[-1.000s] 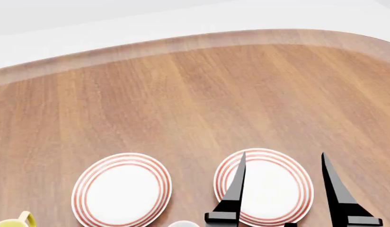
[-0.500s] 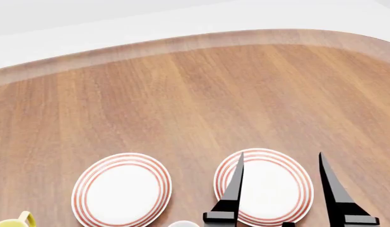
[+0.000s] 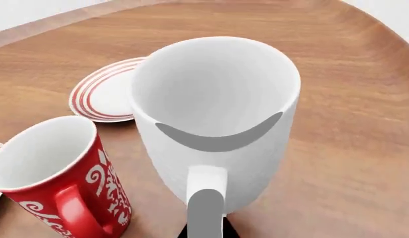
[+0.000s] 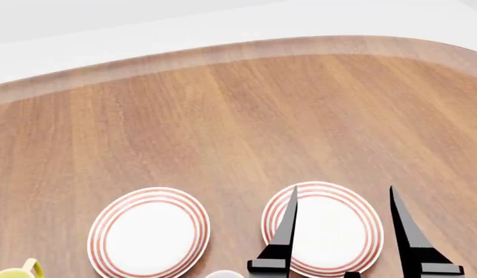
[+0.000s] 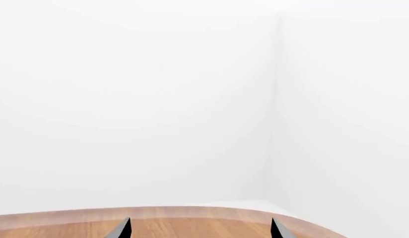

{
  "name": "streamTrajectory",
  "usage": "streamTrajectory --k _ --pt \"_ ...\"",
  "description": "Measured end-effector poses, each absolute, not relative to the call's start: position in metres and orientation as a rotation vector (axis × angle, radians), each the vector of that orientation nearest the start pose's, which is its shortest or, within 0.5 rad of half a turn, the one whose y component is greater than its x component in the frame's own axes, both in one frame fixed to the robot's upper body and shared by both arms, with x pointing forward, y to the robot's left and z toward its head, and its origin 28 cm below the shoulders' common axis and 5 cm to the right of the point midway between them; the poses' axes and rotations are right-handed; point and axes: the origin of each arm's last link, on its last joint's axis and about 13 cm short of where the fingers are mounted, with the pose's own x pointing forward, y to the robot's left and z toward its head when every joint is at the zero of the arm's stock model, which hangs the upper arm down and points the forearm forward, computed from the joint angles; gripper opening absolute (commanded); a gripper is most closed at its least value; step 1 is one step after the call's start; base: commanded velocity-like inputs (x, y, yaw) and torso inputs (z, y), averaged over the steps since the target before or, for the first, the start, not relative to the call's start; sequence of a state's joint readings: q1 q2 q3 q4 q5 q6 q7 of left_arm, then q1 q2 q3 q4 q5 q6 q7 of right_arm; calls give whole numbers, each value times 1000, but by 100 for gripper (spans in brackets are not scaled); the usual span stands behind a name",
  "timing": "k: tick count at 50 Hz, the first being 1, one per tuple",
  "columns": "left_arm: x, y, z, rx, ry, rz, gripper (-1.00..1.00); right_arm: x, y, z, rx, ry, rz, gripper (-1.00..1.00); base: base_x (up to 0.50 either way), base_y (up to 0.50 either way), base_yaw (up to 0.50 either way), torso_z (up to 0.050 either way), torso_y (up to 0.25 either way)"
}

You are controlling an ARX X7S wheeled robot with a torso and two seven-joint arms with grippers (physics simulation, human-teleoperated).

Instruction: Put the white mug on the left plate.

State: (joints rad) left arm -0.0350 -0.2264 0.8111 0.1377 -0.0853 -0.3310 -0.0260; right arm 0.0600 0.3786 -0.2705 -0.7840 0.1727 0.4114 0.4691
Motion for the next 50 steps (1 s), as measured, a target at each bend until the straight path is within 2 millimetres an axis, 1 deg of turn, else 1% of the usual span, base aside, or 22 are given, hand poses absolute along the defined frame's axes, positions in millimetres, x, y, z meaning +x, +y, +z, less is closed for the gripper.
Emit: streamTrajectory --k 12,28,50 --pt "154 114 19 213 219 -773 -100 182 -94 145 -105 -368 -42 100 0 0 0 0 1" --pt "171 117 44 189 158 -740 -100 182 -93 145 -105 -368 -39 100 0 0 0 0 0" --pt "194 125 68 160 105 -671 -100 181 -93 146 -106 -372 -37 100 0 0 0 0 0"
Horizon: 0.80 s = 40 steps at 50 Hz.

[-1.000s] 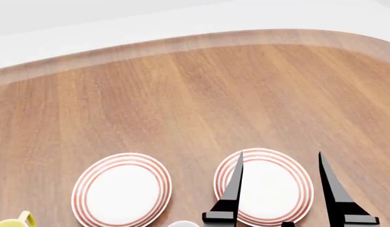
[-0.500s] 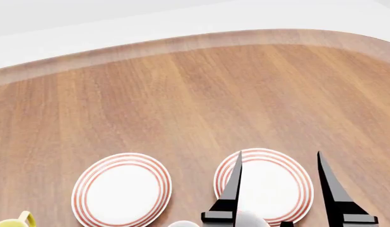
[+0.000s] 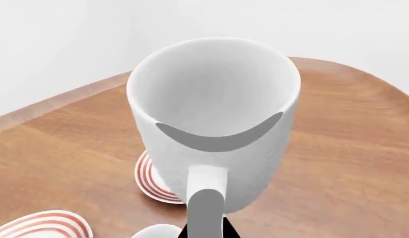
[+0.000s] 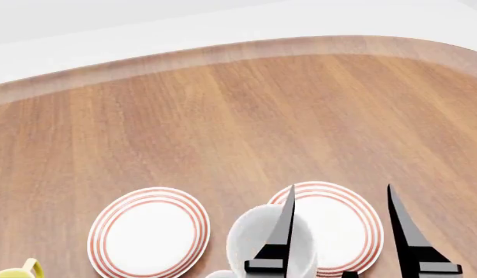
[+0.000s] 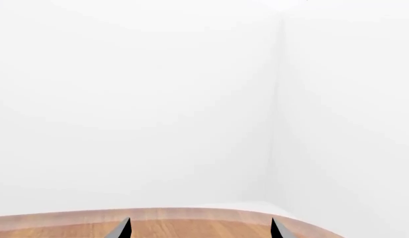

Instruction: Put the white mug on the left plate.

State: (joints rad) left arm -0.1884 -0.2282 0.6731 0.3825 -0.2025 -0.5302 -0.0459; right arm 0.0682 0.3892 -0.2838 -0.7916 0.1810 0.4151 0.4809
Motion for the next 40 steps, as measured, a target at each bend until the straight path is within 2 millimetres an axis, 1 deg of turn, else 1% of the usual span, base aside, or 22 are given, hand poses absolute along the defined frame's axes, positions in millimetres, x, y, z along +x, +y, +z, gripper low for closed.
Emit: streamTrajectory --k 14,29,40 --pt "215 137 77 134 90 -591 -100 181 -93 147 -107 -375 -37 100 0 0 0 0 0" --pt "251 155 89 119 73 -471 -100 180 -93 148 -107 -377 -39 100 0 0 0 0 0" --pt "277 165 102 90 57 -399 -100 180 -94 148 -107 -376 -38 100 0 0 0 0 1"
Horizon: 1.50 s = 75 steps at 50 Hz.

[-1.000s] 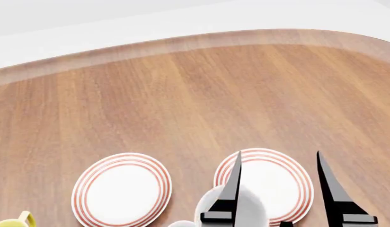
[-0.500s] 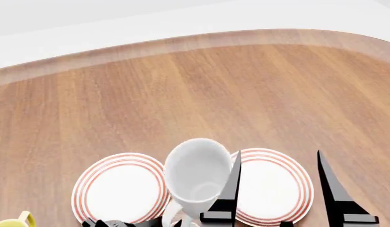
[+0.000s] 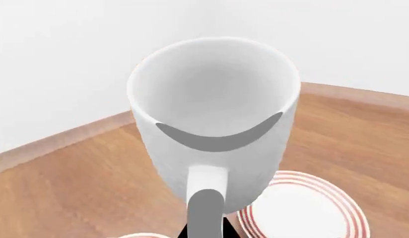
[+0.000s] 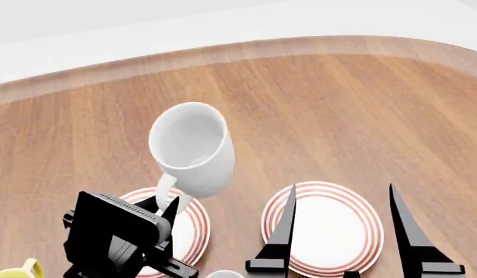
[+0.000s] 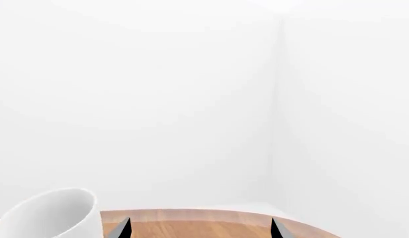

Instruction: Put the white mug on the left plate.

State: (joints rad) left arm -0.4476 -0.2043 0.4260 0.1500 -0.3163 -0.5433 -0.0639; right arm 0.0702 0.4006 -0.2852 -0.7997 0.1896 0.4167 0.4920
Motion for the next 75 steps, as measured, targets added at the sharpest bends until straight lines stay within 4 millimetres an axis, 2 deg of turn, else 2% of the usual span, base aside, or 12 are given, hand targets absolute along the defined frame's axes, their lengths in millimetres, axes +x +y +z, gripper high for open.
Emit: streamTrajectory --k 19,37,55,75 --pt "315 180 115 75 44 -275 -100 181 -93 147 -106 -375 -35 100 0 0 0 0 0" --pt "342 190 103 83 91 -183 -100 181 -92 147 -105 -377 -29 100 0 0 0 0 1" --pt "354 200 89 60 140 -111 -100 180 -93 147 -104 -380 -30 100 0 0 0 0 1" --pt "355 205 64 50 200 -78 -100 180 -92 148 -107 -378 -30 100 0 0 0 0 0"
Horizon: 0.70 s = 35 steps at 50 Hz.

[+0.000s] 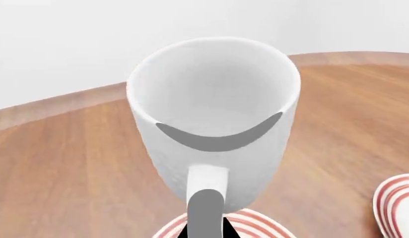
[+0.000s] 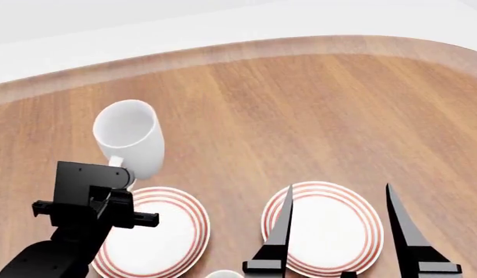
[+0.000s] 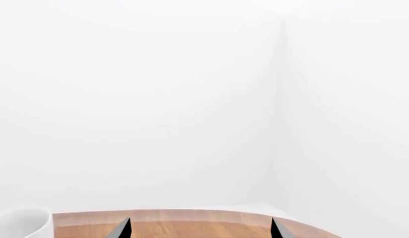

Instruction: Put the white mug on the left plate.

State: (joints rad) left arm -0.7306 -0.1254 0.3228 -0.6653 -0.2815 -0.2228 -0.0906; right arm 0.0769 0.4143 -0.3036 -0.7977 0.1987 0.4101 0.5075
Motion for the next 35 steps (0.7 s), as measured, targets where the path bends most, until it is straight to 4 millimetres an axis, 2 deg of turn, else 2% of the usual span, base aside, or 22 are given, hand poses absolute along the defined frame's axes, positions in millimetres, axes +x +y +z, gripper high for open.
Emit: streamTrajectory --k 35 --pt "348 205 26 71 292 -62 -100 181 -93 147 -106 -376 -32 100 0 0 0 0 1"
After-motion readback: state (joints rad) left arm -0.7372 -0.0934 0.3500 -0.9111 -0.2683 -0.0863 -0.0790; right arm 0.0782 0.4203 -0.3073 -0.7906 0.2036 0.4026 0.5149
